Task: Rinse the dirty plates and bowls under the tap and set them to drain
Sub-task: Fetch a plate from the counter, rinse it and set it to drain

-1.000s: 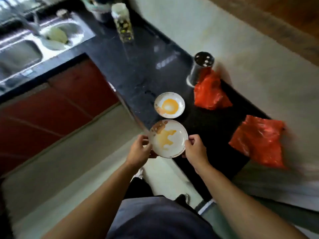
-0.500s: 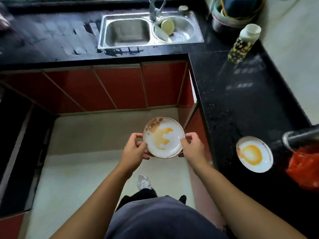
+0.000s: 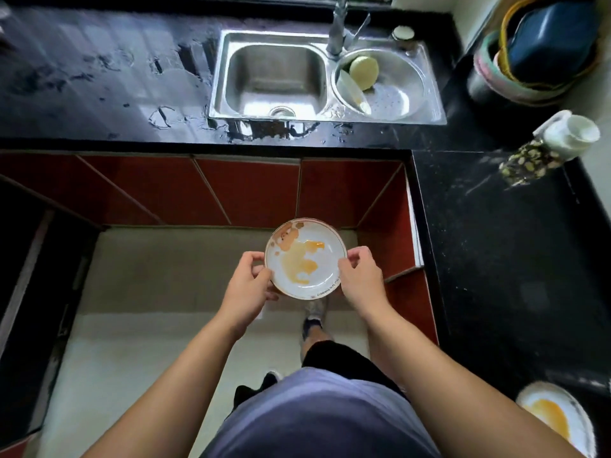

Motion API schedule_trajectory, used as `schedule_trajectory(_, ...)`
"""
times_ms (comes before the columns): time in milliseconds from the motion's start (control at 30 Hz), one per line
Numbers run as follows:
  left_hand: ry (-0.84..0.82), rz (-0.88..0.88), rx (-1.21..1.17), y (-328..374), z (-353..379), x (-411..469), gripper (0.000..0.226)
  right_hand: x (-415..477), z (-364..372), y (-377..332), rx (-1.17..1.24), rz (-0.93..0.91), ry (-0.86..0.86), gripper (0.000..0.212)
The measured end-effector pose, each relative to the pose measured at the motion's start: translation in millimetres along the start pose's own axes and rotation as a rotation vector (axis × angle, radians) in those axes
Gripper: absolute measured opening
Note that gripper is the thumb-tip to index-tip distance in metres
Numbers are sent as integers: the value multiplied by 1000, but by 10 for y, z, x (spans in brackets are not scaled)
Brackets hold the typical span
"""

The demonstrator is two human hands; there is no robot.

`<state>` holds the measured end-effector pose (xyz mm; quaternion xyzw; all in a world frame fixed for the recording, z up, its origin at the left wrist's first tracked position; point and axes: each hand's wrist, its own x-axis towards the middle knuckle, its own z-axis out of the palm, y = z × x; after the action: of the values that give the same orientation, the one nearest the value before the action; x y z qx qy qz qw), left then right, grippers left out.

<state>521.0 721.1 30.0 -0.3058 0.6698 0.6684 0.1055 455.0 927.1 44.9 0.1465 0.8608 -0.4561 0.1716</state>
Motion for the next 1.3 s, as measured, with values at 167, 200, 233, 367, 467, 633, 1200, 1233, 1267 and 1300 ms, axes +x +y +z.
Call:
schedule_trajectory(167,115,8,-27,586,-130,725,25,902,232,-710,-29,-80,-88,5)
schedule_trajectory(200,143,2,-29,712,-172,837,25,1056,270,-855,-38,-94,-100,4)
schedule_trajectory(233,168,2,-40,840,-208,961,24,1215,303,-1002,-50,-115,-115,4)
schedule_trajectory(367,234,-18,-73,1273,-378,1493,22,1820,462,-1605,-81,-148,-189,7)
schedule_trajectory(467,232,-41,-105,1514,-502,1995,17,2298,629,-1929,-84,-143,-192,12)
schedule_trajectory(633,174,-123,-151,1911,-701,3066,9,3040,932,-2354,-109,-130,-176,11)
schedule_trajectory(1200,-23,-32,-38,3126,-585,5448,17,6502,-170,-3314,303,383,198,36)
schedule_trajectory(1233,-35,-34,-42,3145,-546,5483,20,6666,-228,-3353,289,429,172,43)
schedule_trajectory(1267,-48,-41,-43,3157,-501,5517,23,6815,-255,-3382,284,466,147,48)
schedule_trajectory(1300,-63,-56,-55,3173,-451,5540,26,6935,-262,-3403,288,489,125,49)
